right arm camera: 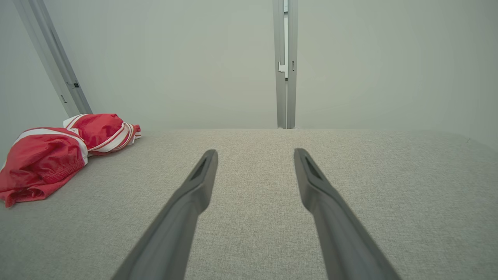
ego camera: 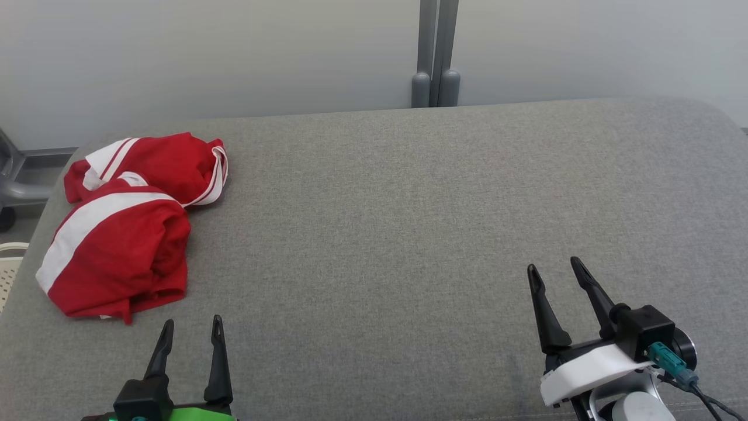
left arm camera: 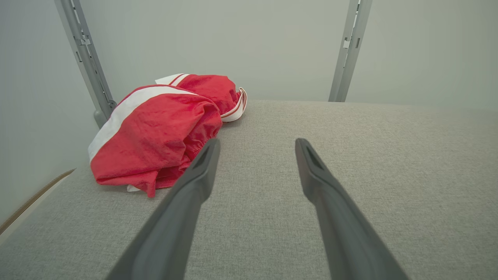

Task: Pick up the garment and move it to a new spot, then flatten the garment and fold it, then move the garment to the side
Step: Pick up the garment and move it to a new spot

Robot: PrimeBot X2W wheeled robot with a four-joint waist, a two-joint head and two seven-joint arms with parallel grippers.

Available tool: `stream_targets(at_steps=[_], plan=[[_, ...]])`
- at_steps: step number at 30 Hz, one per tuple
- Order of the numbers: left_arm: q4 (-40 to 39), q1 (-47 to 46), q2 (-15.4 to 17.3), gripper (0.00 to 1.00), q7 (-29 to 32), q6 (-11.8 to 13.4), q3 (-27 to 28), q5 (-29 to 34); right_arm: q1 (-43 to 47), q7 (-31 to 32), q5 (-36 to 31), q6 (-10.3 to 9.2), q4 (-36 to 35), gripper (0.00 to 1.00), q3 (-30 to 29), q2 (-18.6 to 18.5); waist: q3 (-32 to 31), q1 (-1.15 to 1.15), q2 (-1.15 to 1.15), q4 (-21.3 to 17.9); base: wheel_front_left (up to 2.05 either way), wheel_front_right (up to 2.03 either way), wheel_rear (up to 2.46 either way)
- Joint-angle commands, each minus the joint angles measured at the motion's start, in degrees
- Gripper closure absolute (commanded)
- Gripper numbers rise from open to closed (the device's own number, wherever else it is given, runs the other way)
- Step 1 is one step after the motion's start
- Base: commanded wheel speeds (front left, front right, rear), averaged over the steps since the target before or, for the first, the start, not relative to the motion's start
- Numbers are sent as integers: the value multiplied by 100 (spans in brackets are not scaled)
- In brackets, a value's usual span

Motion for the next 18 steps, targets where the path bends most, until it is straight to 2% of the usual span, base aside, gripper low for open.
stream_targets(at_steps=[1,11,18], plan=[[-7,6,-5,0,-2,-18,27,44,9,-21,-4,2,13,0,-11,-28,3,0,0,2,0,0,0],[13,-43,-4,0,-2,-28,27,65,20,-21,-12,2,0,0,-54,-28,10,0,0,76,0,0,0],[-4,-82,35,0,-2,-9,32,77,70,-21,-21,2,-38,0,-71,-27,4,0,0,385,0,0,0]])
